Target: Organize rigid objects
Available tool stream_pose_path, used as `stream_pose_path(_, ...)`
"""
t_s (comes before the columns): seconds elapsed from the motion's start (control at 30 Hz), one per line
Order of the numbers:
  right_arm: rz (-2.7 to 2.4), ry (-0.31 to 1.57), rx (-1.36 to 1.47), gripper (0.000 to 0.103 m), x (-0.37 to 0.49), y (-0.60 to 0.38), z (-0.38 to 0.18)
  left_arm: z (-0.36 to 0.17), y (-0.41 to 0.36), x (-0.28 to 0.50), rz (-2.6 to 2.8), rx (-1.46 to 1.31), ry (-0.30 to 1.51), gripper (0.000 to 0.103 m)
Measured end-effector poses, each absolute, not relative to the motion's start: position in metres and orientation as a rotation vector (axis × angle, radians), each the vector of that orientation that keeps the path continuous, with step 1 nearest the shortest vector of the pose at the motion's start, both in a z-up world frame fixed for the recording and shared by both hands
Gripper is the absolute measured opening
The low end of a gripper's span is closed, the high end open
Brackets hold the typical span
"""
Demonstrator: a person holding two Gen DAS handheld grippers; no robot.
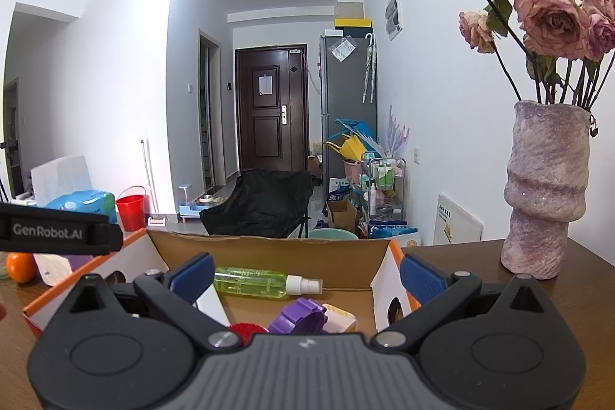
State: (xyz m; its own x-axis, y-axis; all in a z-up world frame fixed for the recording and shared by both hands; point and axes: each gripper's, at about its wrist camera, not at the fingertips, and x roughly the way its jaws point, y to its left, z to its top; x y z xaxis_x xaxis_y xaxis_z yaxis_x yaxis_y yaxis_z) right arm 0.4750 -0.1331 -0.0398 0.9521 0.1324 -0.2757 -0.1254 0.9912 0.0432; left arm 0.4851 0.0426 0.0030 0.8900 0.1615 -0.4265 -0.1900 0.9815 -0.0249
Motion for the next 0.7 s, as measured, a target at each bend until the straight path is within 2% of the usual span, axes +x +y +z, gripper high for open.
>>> stream_pose_path(0.37,0.163,0.225,0.020,0.103,0.422,-0.134,-0.007,0.026,0.040,0.436,0.157,-0.059,0.453,0.103)
stream_pose_path(0.7,0.171,0.239,0.048,0.103,0.361,-0.142,0.017,0.048,0.037,0.360,0.164,-0.044,0.440,0.103)
